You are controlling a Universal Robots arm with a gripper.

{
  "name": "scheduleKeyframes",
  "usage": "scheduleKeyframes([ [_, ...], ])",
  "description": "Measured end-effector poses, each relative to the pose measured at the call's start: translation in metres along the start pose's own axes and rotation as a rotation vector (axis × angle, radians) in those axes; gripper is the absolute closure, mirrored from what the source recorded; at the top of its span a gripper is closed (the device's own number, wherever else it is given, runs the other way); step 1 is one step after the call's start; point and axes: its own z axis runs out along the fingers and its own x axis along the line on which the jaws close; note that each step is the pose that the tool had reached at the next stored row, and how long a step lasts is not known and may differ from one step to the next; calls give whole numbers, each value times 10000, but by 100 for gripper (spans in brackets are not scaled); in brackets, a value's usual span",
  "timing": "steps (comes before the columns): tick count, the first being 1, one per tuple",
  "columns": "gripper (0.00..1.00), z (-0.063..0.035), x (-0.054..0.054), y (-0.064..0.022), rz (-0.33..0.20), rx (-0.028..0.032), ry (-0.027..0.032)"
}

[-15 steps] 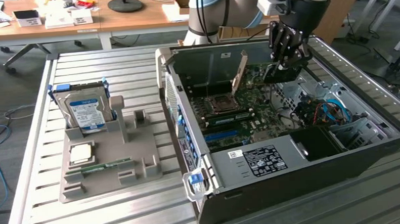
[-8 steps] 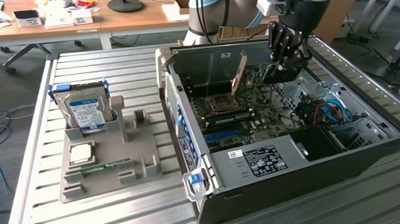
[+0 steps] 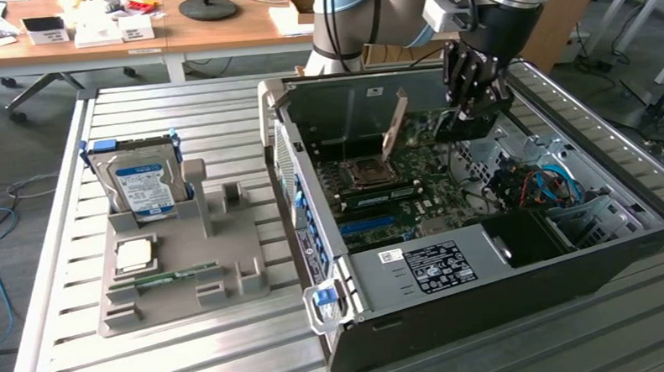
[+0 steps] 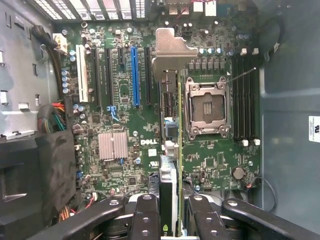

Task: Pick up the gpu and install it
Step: 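Insert the gpu into the slot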

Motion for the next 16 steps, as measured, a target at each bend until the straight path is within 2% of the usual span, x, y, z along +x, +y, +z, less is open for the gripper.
scheduleKeyframes([
  [5, 73, 48, 8, 58, -49, 41, -3],
  [16, 73, 107, 100, 153, -305, 77, -5],
])
